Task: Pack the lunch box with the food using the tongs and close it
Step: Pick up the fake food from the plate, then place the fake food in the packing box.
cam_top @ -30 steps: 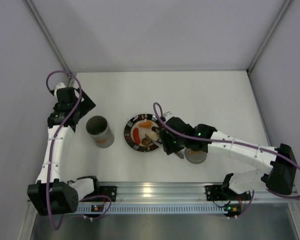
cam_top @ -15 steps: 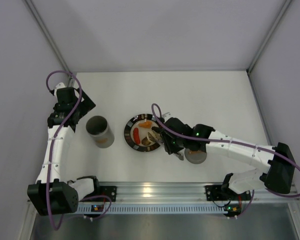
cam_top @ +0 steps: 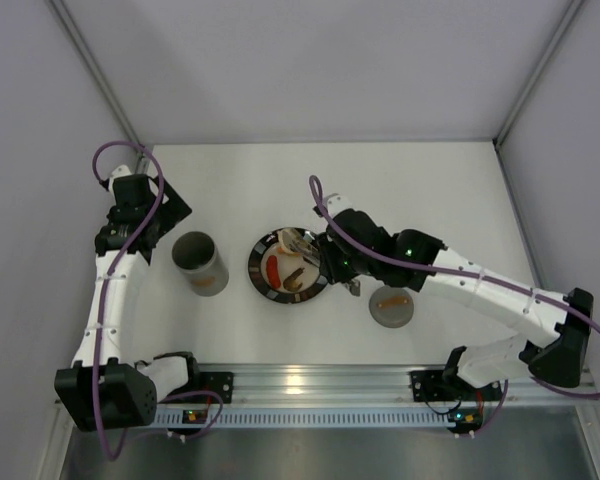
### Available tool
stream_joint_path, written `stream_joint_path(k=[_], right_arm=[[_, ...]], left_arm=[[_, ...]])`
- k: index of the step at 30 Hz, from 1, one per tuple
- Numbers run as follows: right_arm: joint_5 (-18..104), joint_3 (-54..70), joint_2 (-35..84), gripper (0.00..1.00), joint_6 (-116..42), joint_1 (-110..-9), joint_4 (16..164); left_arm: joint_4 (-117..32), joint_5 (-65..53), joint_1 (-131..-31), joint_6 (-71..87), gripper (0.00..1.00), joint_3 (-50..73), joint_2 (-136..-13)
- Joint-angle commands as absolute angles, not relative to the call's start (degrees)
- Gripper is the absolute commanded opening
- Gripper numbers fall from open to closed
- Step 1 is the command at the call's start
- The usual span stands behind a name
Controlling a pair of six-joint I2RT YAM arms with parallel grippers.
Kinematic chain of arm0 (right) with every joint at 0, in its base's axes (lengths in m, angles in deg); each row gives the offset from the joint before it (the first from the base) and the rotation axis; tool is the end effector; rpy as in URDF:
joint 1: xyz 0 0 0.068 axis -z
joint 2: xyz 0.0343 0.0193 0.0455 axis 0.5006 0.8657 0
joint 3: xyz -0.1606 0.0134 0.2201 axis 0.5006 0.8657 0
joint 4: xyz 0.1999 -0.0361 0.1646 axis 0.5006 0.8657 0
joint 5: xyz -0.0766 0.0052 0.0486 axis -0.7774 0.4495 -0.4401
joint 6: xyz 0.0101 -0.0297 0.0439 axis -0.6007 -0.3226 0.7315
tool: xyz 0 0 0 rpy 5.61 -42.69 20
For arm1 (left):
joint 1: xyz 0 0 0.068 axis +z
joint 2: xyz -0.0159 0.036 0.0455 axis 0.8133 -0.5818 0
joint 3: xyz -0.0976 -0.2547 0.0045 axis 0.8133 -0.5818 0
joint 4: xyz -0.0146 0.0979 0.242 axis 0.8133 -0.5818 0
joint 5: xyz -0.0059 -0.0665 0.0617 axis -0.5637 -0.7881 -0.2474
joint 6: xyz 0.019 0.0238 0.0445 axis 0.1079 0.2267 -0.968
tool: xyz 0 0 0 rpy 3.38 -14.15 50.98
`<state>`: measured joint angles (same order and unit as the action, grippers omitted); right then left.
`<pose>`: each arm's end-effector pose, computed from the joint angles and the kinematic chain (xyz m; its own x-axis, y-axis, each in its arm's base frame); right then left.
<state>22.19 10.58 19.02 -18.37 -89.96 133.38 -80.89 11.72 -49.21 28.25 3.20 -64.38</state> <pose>0.1452 0.2345 0.3385 -0.6579 -0.3033 -0.6894 -0.5331 0.8341 0.1418 0.2411 0.0277 0.3409 -0.4065 -0.5563 -0.7248 -0.5028 0.7985 -0.3310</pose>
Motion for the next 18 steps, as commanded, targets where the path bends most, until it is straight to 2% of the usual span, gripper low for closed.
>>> stream_joint_path(k=[1, 18], right_arm=[[22.1, 3.8, 18.9, 0.18, -19.9, -90.9, 132.1], [31.4, -21.5, 37.1, 0.18, -25.0, -96.2, 128.5]], left_arm=[[-78.4, 11.1, -48.8, 28.1, 0.99, 3.2, -62.9], [-79.7, 11.8, -48.8, 29.2, 0.99, 7.2, -63.4]])
